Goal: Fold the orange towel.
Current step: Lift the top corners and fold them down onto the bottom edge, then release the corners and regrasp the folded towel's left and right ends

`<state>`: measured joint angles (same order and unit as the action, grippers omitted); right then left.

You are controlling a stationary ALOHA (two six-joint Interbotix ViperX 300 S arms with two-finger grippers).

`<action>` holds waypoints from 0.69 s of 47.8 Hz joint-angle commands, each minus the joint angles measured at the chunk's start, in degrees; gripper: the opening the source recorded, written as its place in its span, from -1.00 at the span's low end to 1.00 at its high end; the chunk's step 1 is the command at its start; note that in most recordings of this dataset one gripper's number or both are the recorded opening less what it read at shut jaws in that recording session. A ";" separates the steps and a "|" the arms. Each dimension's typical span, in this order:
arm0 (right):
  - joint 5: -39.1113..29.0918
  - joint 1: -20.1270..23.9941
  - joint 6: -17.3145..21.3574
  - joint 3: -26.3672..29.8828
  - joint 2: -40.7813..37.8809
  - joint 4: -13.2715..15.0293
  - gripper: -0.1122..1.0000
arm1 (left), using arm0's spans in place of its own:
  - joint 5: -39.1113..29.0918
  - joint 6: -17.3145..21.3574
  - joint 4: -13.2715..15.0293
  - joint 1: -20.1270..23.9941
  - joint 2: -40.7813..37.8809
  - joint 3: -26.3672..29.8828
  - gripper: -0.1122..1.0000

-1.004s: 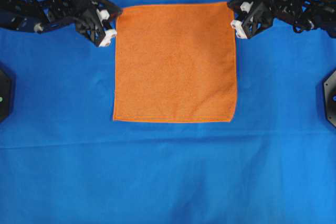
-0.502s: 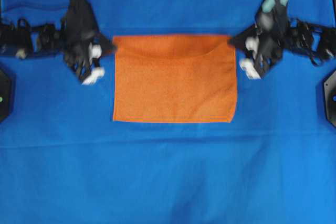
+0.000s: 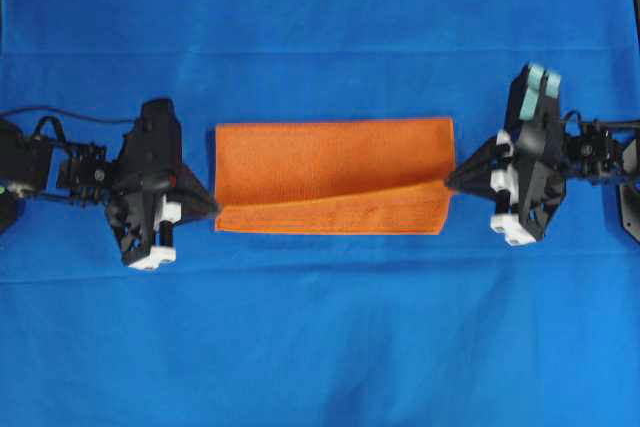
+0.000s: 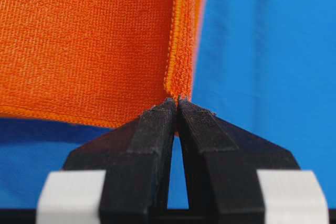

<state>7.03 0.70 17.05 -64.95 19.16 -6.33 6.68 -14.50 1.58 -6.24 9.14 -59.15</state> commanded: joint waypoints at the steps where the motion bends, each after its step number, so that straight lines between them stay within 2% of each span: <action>1: -0.18 1.32 0.00 1.58 -0.70 -0.18 -0.78 | 0.00 -0.35 0.09 -0.88 0.53 0.62 -0.78; 11: -1.58 1.32 0.18 3.34 -3.16 -0.18 -0.78 | -0.09 0.44 0.09 0.35 0.26 0.88 -0.78; 26: -1.58 1.41 0.26 4.04 -5.80 -0.18 -0.78 | 0.00 5.54 0.00 0.88 -0.53 1.32 -0.76; 29: -1.58 1.41 0.26 4.04 -5.80 -0.18 -0.78 | 0.00 5.54 0.09 0.88 -0.53 1.41 -0.68; 33: -1.49 1.41 0.26 4.13 -5.89 -0.18 -0.76 | 0.00 5.54 0.09 0.88 -0.53 1.58 -0.38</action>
<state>5.27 1.93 17.23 -61.88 12.92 -6.33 6.42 -9.05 1.58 -5.54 8.26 -58.71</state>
